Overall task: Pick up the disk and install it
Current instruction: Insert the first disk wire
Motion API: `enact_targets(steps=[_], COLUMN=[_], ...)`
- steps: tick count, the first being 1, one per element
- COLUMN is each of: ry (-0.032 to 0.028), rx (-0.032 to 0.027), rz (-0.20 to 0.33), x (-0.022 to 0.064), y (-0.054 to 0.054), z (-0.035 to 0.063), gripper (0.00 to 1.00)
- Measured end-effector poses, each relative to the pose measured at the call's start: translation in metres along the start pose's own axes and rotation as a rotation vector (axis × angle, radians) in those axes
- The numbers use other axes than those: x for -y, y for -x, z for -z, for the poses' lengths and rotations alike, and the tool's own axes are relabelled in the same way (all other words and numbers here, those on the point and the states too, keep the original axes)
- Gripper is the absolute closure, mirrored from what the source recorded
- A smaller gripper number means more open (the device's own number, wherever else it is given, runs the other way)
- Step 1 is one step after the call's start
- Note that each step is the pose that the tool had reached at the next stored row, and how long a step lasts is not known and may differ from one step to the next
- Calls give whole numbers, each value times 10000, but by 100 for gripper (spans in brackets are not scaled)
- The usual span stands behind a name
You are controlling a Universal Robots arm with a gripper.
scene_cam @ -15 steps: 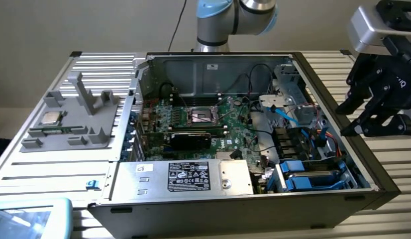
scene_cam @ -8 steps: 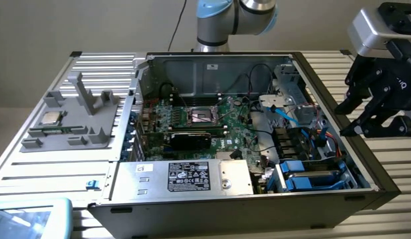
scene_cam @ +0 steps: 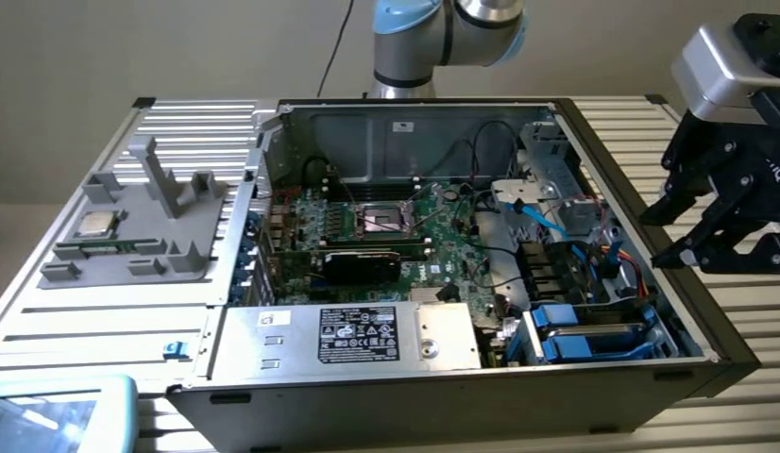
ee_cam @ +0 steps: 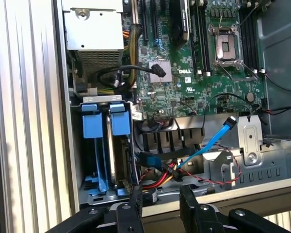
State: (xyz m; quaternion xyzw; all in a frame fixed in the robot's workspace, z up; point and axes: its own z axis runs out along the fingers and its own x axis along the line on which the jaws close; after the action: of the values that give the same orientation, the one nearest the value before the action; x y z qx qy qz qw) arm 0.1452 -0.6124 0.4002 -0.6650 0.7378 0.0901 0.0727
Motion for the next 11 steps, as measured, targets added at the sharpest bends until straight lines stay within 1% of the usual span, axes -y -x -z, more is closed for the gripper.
enact_targets(steps=[10,11], ry=[73,78], rx=[8,19], rz=[307,324], x=[14,16], y=[-71,-84], z=[14,18], gripper=[56,56])
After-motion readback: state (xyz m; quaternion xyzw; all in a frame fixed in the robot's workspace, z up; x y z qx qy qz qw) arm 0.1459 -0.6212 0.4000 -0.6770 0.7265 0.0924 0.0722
